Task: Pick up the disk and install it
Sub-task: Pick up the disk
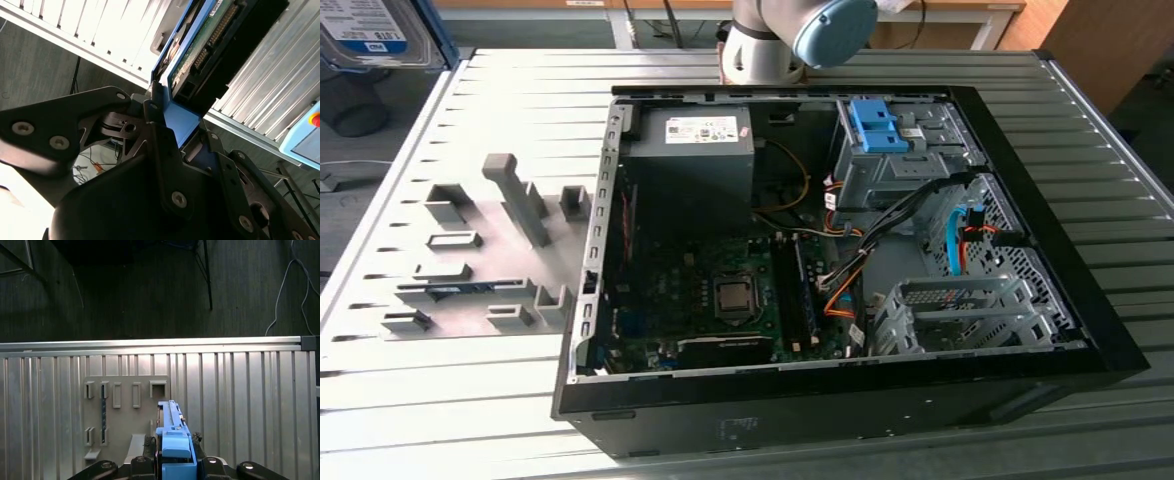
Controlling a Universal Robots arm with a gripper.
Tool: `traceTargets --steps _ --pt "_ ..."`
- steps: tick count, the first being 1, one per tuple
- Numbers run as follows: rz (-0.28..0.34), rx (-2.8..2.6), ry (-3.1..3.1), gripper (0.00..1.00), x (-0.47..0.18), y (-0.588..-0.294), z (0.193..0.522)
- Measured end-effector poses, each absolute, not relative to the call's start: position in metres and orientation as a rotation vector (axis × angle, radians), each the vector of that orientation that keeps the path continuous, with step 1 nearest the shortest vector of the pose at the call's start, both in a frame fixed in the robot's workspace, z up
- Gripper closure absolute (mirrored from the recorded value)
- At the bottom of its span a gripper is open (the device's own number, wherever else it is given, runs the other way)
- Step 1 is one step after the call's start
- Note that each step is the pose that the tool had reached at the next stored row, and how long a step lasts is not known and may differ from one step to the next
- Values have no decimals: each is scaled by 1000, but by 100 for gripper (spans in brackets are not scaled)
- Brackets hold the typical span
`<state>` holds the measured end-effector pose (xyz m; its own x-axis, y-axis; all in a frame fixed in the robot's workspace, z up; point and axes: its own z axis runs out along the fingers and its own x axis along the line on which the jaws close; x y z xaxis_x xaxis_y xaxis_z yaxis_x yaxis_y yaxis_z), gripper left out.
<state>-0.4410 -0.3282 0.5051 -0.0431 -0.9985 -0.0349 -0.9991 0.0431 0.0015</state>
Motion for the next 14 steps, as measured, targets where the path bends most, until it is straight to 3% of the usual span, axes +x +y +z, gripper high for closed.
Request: traceTargets --steps 14 --pt "39 -2156 2251 63 -434 -328 505"
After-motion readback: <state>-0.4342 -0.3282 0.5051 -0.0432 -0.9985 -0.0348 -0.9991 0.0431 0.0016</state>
